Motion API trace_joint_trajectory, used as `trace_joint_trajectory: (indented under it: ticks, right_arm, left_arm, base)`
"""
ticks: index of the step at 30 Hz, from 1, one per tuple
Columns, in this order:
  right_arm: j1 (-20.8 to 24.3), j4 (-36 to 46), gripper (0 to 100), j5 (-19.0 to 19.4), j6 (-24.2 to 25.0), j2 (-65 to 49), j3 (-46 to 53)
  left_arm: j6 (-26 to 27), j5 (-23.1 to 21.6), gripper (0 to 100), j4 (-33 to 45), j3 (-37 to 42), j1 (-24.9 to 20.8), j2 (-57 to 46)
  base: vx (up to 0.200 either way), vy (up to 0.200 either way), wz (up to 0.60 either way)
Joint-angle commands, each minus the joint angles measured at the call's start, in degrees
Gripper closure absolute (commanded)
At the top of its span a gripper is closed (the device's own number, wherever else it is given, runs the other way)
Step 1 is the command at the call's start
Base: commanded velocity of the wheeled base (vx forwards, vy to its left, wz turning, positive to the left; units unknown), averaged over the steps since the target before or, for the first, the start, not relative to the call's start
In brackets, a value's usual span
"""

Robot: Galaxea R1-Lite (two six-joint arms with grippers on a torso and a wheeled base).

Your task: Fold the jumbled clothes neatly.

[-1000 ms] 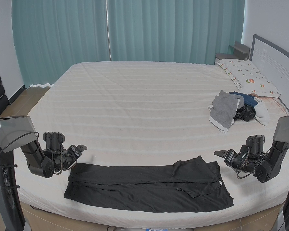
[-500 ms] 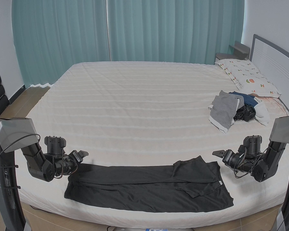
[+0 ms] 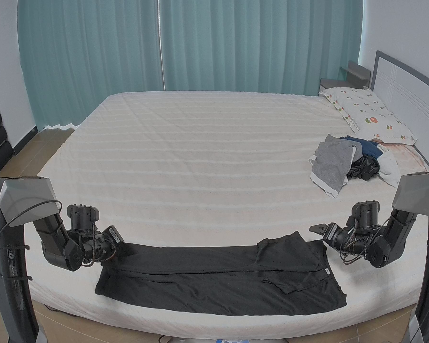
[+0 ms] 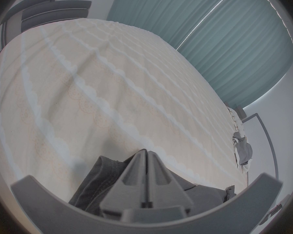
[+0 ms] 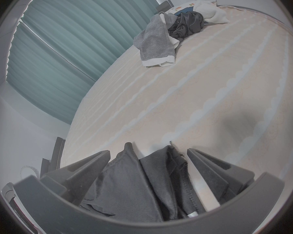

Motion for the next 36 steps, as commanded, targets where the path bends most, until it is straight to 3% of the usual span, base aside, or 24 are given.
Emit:
trace_joint_trajectory:
  ticks: [1, 14, 15, 21, 36]
  right_arm:
    - [0.80, 0.13, 0, 0.00, 0.04, 1.29, -0.82]
    - [1.68, 1.71, 0, -0.09, 0.04, 3.05, -2.32]
    - [1.68, 1.71, 100, -0.09, 0.04, 3.05, -2.32]
    - [1.68, 5.49, 100, -4.40, -0.04, 2.87, -4.87]
    - [0.01, 4.79, 100, -5.89, 4.53, 3.22, -7.24]
  left_arm:
    - [-0.15, 0.34, 100, -0.15, -0.16, 0.62, 0.25]
    - [-0.15, 0.43, 100, -0.15, 0.02, 1.50, 0.34]
    - [-0.15, 0.43, 100, -0.15, 0.02, 1.50, 0.34]
    - [-0.24, 0.52, 100, -0.15, 0.11, 1.59, 0.42]
    - [-3.05, 0.52, 100, -0.50, -0.95, 4.13, 0.25]
  base:
    - [0.000, 0.000, 0.00]
    - [0.000, 0.000, 0.00]
    - [0.000, 0.000, 0.00]
    - [0.000, 0.000, 0.00]
    - [0.000, 0.000, 0.00]
